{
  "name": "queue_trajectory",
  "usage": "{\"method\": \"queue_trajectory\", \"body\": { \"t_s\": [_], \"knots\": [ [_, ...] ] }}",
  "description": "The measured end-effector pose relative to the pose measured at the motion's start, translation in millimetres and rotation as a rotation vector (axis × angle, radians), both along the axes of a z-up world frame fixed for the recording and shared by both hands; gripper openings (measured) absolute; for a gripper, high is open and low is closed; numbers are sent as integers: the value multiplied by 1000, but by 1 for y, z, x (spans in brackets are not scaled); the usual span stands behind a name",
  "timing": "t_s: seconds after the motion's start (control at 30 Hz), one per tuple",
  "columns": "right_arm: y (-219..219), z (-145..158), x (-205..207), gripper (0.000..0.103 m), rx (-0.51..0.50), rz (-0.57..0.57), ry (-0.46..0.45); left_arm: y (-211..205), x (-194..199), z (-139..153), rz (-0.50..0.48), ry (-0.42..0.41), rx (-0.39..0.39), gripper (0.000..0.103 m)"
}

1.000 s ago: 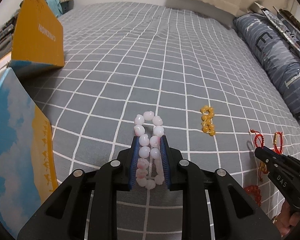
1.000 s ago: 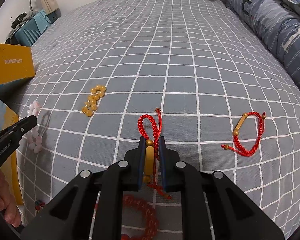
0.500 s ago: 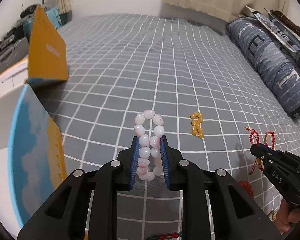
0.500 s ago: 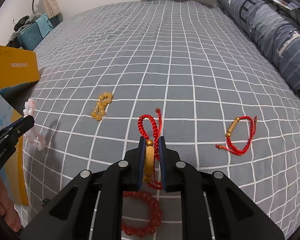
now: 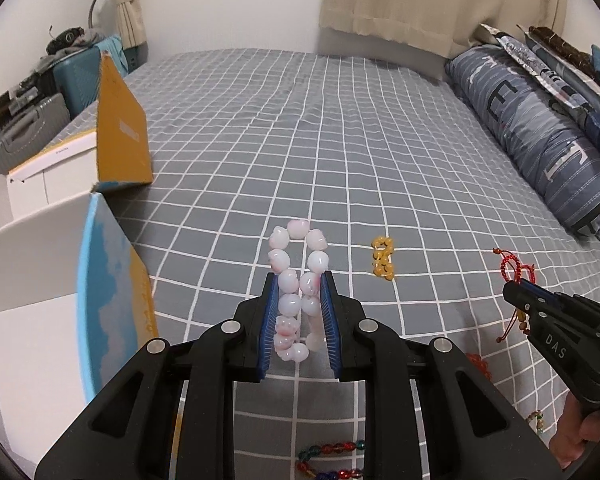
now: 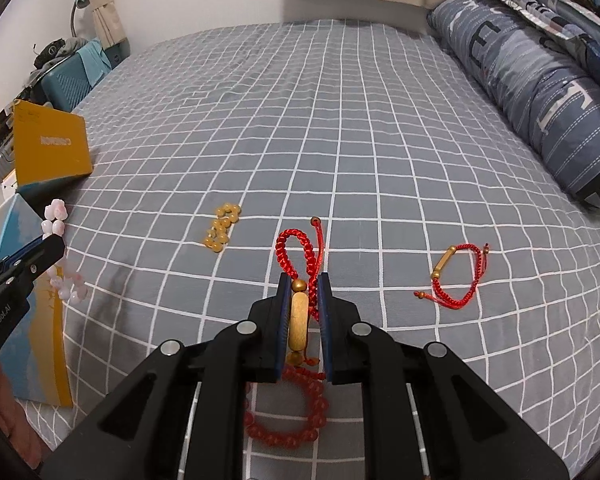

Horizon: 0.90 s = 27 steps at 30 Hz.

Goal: Organize jewelry
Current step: 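Carry both held bracelets over the white cardboard box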

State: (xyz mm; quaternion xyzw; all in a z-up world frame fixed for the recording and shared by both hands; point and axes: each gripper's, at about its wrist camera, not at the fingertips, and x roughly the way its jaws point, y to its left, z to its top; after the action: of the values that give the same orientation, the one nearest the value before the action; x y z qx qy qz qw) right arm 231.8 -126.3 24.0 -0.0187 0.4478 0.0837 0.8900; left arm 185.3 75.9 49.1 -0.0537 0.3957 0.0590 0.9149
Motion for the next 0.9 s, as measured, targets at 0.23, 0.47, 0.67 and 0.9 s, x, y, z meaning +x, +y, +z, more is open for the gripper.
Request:
{"method": "queue_trajectory", "body": {
  "t_s": [0.23,0.47,0.67,0.9],
  "knots": [
    [7,18,-14,13,3,10,-29,3,-14,15,3,-19,9,21],
    [19,34,-27,13,2,23,-52,8,-29,29,15,-28,19,21],
    [36,51,-40,13,7,47,-75,19,-50,48,30,-55,23,21],
    [69,67,-57,13,5,91,-98,38,-75,70,64,-81,27,21]
  ]
}}
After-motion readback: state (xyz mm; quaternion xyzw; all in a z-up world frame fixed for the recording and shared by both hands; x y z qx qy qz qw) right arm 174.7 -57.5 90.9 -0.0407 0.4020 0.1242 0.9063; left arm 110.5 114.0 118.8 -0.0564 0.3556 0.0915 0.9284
